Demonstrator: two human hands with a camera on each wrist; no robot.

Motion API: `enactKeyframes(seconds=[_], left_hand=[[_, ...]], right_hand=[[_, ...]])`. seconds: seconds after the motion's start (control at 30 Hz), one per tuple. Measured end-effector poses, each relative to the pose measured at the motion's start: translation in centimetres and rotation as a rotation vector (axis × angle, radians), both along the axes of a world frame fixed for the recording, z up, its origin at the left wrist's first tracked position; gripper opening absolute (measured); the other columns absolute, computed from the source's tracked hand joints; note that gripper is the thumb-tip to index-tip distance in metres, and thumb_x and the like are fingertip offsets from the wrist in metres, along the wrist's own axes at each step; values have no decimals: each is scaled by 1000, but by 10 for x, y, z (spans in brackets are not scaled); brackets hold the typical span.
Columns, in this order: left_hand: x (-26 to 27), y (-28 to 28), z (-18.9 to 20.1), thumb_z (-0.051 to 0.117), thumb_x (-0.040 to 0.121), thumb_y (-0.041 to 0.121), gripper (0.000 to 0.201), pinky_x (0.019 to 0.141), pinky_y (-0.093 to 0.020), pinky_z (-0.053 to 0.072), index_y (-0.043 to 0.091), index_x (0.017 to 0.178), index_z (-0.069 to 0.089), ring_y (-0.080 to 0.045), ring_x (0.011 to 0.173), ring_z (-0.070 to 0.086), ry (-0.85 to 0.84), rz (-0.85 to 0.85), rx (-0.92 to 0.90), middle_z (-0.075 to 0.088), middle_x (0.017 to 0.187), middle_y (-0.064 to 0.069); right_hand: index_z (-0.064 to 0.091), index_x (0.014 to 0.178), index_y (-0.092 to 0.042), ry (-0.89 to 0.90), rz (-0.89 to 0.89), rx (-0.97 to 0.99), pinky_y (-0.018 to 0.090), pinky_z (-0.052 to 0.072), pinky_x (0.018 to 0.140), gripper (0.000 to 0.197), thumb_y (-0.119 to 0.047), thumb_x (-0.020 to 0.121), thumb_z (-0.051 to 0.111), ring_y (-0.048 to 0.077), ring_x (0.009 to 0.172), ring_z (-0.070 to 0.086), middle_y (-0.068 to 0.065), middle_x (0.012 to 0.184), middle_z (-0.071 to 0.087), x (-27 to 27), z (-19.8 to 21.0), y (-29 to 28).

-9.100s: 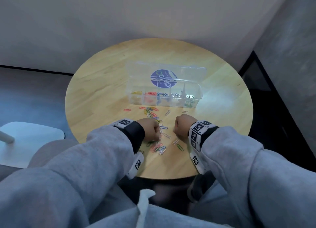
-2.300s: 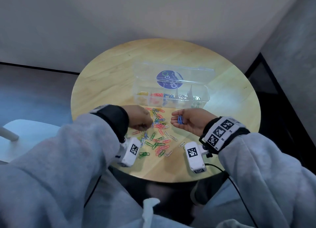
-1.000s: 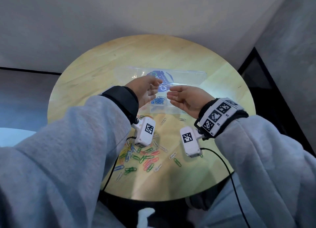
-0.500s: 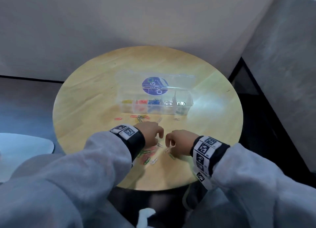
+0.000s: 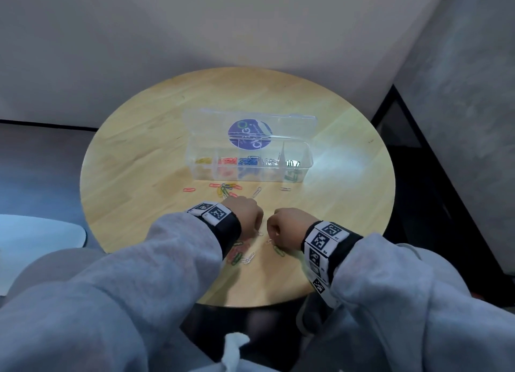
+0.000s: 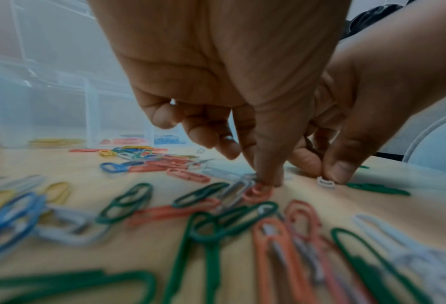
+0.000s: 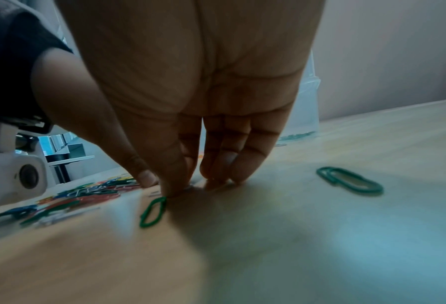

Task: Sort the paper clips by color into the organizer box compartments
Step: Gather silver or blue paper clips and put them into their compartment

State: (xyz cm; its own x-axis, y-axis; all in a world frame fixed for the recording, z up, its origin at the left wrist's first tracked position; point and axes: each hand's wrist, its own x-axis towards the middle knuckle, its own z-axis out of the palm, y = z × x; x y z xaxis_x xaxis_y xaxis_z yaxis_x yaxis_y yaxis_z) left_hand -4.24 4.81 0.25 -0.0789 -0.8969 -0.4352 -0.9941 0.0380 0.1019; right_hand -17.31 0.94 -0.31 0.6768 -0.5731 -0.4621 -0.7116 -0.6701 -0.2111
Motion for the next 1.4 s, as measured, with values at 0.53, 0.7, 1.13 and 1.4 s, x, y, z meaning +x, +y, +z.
enactKeyframes(seconds=[0.53,0.7,1.13,1.4], left_hand=[[61,4,42,52,89,-6,22,54,-20,50,12,76,52,-17,59,50,1158,864,-56,52,68,-8],[60,6,48,35,91,2,25,41,-15,45,7,87,59,-11,51,45,1582,1152,28,45,67,-4],[33,7,11,53,92,28,32,88,-29,45,29,123,57,-19,115,56,133,272,-66,56,131,3],[27,2,-5,45,95,24,26,79,-31,46,26,115,62,-25,105,59,30,197,-93,63,116,-1]], right_hand=[[54,93,-15,-483,-664,456,30,53,70,19,3,85,56,17,62,57,6,69,58,-10,22,-41],[52,78,-5,-771,-1022,864,19,46,49,31,6,89,26,18,58,47,7,64,42,-6,28,-41],[41,140,-33,-16,-378,-103,31,40,104,48,-21,94,42,19,128,48,-2,145,45,-5,3,-50],[55,124,-17,64,-267,-247,34,50,87,35,-11,94,37,26,110,58,6,123,58,1,-2,-46]])
